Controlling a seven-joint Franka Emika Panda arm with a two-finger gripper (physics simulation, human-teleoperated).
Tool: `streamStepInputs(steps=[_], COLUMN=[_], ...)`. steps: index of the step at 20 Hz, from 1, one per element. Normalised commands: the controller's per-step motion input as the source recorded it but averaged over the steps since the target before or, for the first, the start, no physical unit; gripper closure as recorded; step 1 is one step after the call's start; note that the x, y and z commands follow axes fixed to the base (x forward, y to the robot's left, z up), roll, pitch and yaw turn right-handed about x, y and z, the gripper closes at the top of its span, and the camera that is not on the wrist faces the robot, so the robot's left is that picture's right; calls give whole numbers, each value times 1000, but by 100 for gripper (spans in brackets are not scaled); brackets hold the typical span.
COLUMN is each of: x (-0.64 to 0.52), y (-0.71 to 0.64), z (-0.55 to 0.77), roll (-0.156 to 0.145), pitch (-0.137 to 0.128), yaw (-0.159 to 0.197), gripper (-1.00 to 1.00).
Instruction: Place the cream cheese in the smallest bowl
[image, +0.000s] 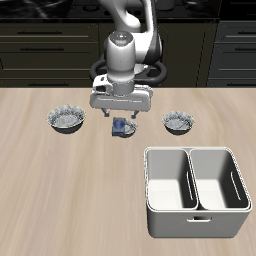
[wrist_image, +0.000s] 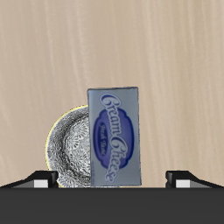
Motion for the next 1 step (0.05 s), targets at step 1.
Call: streamStepInputs(steps=[1], x=[-140], y=[87], z=[45], roll=[5], pitch=[-14], yaw=[0], gripper=[-100])
